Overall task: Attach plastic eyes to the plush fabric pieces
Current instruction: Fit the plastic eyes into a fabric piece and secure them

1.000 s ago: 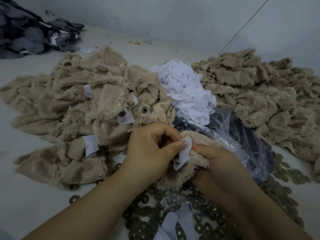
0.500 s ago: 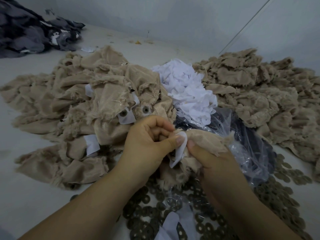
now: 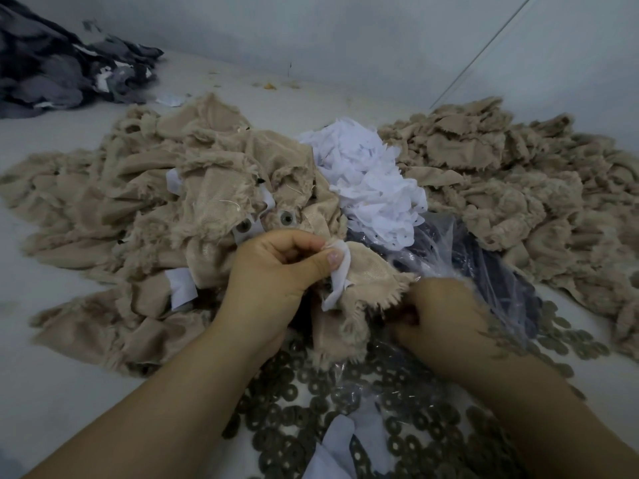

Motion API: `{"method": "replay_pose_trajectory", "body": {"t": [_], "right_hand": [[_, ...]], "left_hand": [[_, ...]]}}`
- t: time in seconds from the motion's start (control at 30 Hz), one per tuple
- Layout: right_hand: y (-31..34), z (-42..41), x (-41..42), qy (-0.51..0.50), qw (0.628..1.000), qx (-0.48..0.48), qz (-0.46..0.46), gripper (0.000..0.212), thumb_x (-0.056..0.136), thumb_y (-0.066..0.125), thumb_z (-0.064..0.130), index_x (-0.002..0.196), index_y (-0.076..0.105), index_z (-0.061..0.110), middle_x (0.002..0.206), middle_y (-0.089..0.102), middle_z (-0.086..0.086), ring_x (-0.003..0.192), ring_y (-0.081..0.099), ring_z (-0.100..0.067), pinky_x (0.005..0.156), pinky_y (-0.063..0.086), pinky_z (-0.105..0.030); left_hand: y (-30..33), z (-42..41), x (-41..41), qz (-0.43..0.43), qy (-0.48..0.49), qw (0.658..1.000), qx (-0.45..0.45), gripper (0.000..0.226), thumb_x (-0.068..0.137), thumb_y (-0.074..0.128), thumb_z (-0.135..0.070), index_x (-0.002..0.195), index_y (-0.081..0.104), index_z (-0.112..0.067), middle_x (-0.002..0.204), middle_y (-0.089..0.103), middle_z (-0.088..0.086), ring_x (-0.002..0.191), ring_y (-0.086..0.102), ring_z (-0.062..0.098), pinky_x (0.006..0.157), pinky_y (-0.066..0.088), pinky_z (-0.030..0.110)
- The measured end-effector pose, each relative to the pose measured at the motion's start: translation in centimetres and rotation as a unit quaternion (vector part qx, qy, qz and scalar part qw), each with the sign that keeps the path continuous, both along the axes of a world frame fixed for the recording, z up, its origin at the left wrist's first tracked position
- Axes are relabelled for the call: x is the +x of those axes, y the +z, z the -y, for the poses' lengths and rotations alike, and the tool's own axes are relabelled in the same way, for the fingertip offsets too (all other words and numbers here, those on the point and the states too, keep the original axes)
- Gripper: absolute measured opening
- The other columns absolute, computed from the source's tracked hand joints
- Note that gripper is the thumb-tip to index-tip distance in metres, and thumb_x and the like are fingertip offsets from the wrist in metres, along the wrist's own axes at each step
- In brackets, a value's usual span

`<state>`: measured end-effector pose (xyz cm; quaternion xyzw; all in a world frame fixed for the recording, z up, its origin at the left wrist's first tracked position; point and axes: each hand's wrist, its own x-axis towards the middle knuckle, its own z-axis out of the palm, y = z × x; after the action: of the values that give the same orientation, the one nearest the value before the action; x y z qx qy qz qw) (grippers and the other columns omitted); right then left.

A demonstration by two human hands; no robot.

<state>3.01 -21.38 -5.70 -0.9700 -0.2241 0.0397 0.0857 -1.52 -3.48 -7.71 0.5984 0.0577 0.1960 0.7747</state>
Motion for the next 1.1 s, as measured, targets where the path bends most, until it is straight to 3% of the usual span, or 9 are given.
{"method": "replay_pose_trajectory", "body": {"t": [0.07,0.17,0.23,0.43,0.57,0.67,0.77,0.93,1.1], "right_hand": [[-0.4,-0.5,-0.2,0.012,1.0,-0.008,-0.021,0.005,0.09,0.064,0.028,0.085,0.065,0.028,0.077,0.057,0.01,0.072,0.054,-0.01,0.054,0.034,-0.015],[-1.3,-1.1,-0.4,0.048,0.997,0.048,-0.024,0.03,0.094,0.059,0.026,0.122,0.065,0.019,0.118,0.066,0.0,0.106,0.06,-0.017,0.087,0.046,-0.024],[-1.4,-1.2,-0.4,0.064,0.996,0.061,-0.025,0.032,0.096,0.057,0.025,0.127,0.064,0.018,0.125,0.064,-0.002,0.112,0.059,-0.019,0.092,0.044,-0.024],[-2.1,-0.3,-0.1,0.01,0.977,0.208,0.048,0.006,0.083,0.071,0.014,0.084,0.075,0.018,0.068,0.059,0.015,0.068,0.059,-0.011,0.054,0.037,-0.004],[-1.6,-0.7,-0.6,-0.005,0.875,0.468,-0.128,0.025,0.078,0.078,0.001,0.078,0.079,0.027,0.076,0.076,0.016,0.072,0.071,0.002,0.063,0.051,-0.006],[-1.9,-0.8,-0.4,-0.036,0.783,0.57,-0.247,0.021,0.079,0.078,-0.001,0.09,0.081,0.016,0.093,0.079,-0.007,0.091,0.075,-0.027,0.083,0.061,-0.041],[-1.5,-1.1,-0.7,0.013,0.694,0.631,-0.346,0.028,0.064,0.08,0.008,0.092,0.08,0.012,0.095,0.077,-0.018,0.089,0.075,-0.03,0.074,0.061,-0.035],[-1.6,-0.9,-1.3,0.0,0.81,0.565,-0.156,0.015,0.075,0.081,0.003,0.082,0.078,0.016,0.078,0.077,-0.008,0.071,0.074,-0.022,0.059,0.06,-0.028],[-1.3,-1.3,-1.9,0.01,0.818,0.567,-0.095,0.024,0.073,0.08,-0.005,0.075,0.078,0.019,0.075,0.076,-0.004,0.068,0.073,-0.02,0.058,0.059,-0.025]], "left_hand": [[0.0,0.0,0.0,0.001,0.001,1.0,-0.004,0.009,0.066,0.076,-0.015,0.074,0.075,-0.011,0.065,0.072,0.002,0.054,0.064,0.006,0.052,0.048,0.014],[0.0,0.0,0.1,0.011,-0.002,1.0,-0.016,0.004,0.066,0.075,-0.015,0.07,0.076,-0.015,0.067,0.073,0.002,0.057,0.066,0.008,0.054,0.05,0.015],[0.0,0.0,0.1,0.017,-0.003,1.0,-0.017,0.004,0.066,0.075,-0.015,0.069,0.077,-0.017,0.069,0.074,0.002,0.059,0.067,0.008,0.056,0.051,0.016],[-0.2,-0.1,0.1,0.021,-0.006,1.0,-0.005,0.005,0.066,0.076,-0.015,0.069,0.077,-0.019,0.068,0.073,0.001,0.059,0.067,0.008,0.056,0.051,0.016],[-0.2,-0.1,0.1,0.02,-0.011,1.0,0.002,0.007,0.063,0.078,-0.019,0.069,0.077,-0.02,0.069,0.073,0.001,0.06,0.067,0.009,0.057,0.052,0.016],[-0.3,0.0,0.0,0.019,-0.023,1.0,0.01,0.014,0.057,0.081,-0.027,0.069,0.077,-0.021,0.069,0.073,0.001,0.06,0.066,0.009,0.057,0.051,0.016],[-0.3,0.2,-0.1,0.016,-0.04,0.999,0.03,0.018,0.056,0.082,-0.03,0.07,0.077,-0.021,0.071,0.073,0.003,0.064,0.068,0.012,0.06,0.054,0.019],[-0.5,0.3,-0.2,0.02,-0.056,0.996,0.073,0.017,0.064,0.081,-0.024,0.075,0.075,-0.012,0.074,0.073,0.01,0.065,0.07,0.026,0.059,0.057,0.027],[-0.7,0.6,-0.1,0.02,-0.052,0.995,0.081,0.015,0.064,0.08,-0.021,0.074,0.074,-0.012,0.075,0.073,0.011,0.068,0.069,0.023,0.062,0.057,0.026]]}}
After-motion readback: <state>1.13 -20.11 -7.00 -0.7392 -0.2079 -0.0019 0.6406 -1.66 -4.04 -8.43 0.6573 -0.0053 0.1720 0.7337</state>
